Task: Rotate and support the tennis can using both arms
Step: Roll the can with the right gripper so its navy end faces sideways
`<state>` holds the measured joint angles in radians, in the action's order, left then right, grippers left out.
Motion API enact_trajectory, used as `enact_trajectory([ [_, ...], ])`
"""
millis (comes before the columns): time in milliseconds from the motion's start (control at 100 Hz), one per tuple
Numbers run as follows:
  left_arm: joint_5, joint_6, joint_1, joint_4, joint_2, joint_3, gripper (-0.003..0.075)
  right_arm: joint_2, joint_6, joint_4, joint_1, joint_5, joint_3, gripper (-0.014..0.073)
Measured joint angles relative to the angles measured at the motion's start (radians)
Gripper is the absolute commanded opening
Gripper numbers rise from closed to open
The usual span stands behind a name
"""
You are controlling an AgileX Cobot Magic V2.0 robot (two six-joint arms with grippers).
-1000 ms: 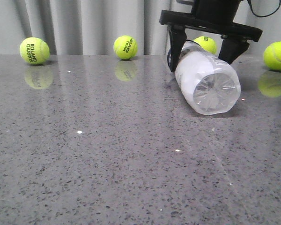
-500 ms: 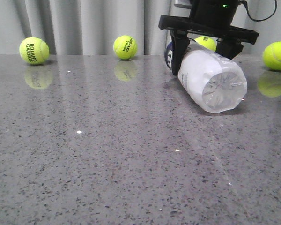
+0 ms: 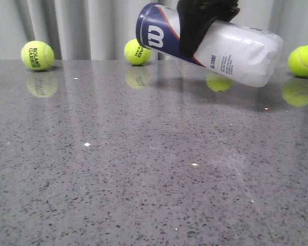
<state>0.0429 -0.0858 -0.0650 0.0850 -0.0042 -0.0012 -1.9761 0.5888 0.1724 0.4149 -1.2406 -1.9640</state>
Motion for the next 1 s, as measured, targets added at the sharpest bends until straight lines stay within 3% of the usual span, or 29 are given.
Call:
enact_trajectory([
  [220,0.0,0.0,0.0,0.0,0.0,0.0,-0.002,0.0,0.344,0.0,0.052,-0.002,0.0,0.0275],
  [360,0.0,0.0,0.0,0.0,0.0,0.0,-0.002,0.0,0.472,0.0,0.111,-0.002,0.0,0.0275],
  [560,0.0,0.0,0.0,0.0,0.0,0.0,-0.002,-0.003,0.511,0.0,0.172,-0.002,0.0,0.0275],
  [890,0.0,0.0,0.0,0.0,0.0,0.0,-0.002,-0.114,0.515,0.0,0.174,0.0,-0.004,0.0279],
  [1000,0.0,0.0,0.0,0.0,0.0,0.0,-0.002,-0.116,0.515,0.0,0.174,0.0,-0.006,0.0371],
])
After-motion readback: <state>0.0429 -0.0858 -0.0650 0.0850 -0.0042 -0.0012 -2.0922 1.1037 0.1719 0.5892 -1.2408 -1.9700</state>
